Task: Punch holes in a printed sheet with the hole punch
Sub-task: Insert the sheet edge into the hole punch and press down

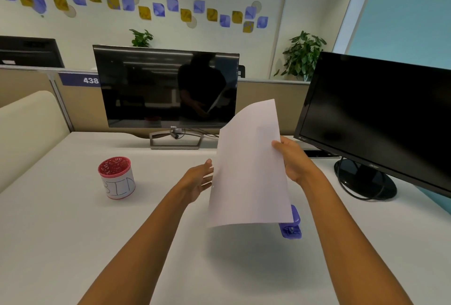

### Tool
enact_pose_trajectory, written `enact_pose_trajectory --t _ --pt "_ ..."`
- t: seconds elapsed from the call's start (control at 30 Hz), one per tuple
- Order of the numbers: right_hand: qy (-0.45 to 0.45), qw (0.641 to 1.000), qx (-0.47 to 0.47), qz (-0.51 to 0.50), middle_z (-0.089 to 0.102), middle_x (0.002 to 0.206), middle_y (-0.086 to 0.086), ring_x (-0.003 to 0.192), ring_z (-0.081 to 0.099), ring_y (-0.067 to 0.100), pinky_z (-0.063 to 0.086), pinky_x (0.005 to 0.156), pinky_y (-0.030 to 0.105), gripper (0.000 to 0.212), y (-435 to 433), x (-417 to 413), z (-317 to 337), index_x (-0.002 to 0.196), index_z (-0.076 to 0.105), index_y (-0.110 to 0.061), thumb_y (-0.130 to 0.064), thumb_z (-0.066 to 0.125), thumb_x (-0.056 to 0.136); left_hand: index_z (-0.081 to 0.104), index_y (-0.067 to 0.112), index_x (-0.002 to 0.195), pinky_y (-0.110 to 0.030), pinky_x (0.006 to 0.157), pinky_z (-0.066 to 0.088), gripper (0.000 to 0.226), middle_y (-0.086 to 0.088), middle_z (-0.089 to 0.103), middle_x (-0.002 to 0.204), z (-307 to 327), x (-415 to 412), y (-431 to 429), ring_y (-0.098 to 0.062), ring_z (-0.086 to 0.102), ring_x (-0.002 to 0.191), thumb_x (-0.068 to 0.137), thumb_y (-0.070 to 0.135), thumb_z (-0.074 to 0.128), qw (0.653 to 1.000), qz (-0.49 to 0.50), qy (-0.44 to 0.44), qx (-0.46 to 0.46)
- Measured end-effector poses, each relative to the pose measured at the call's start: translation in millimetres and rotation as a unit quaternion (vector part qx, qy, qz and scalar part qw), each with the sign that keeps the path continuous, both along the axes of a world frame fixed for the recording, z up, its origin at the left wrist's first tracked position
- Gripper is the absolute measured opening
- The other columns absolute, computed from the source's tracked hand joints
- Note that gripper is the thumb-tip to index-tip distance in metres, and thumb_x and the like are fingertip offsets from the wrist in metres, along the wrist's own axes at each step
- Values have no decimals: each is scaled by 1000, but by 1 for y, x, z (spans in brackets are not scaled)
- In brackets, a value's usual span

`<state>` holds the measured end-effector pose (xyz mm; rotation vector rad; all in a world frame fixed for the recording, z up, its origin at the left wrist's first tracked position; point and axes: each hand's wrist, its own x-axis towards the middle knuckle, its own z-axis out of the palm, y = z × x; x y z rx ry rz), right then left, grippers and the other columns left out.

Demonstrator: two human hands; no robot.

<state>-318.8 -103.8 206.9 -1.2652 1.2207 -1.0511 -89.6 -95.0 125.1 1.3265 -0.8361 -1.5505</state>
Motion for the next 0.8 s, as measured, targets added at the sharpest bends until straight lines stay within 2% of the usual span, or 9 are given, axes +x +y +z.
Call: enact_pose_trajectory --t 0.07,0.17,0.3,0.4,0.57,0.67,0.8 --pt "1 1000 5 -11 65 94 -4 86 63 17 53 60 28 21 -4 -6 -2 96 59 -27 -20 40 99 50 6 129 -39 98 42 41 -8 51 136 -1 -6 -3 -30 51 119 94 26 51 1000 -1 -3 -2" --pt "13 999 7 -30 64 99 -1 89 62 19 52 63 31 19 -9 -15 -3 107 56 -23 -21 39 99 51 5 130 -39 98 42 40 -10 54 134 1 -12 -7 -27 52 112 91 13 54 999 39 -13 -4" --pt "57 996 -1 -68 62 107 1 87 62 17 51 63 29 22 -13 -22 -8 113 55 -22 -19 40 98 55 3 125 -39 91 48 35 -11 60 125 9 -15 -7 -26 57 102 90 8 56 998 59 -9 -18" --pt "124 984 -24 -124 55 130 7 107 57 23 49 86 36 38 -17 -28 -19 133 43 -16 -14 46 96 61 6 116 -42 87 51 29 -10 65 115 19 -24 -2 -29 61 98 87 9 60 990 114 -41 -71" --pt "266 948 -81 -158 34 146 13 130 40 31 39 106 43 66 -11 -20 -28 144 25 -13 -13 59 88 70 11 105 -39 78 56 22 -5 70 94 47 -53 3 -21 63 75 84 11 61 968 192 -57 -152" --pt "239 963 -95 -79 35 147 10 129 42 28 40 103 41 62 0 3 -23 142 31 -17 -29 61 88 69 10 107 -38 81 56 23 -6 70 97 58 -72 1 -23 64 80 86 11 60 959 225 -59 -159" --pt "223 973 -39 36 39 146 3 128 44 25 40 101 41 60 12 32 -18 139 35 -25 -52 49 88 67 7 110 -40 85 56 24 -11 69 106 61 -96 0 -23 64 86 89 14 57 958 229 -66 -157"
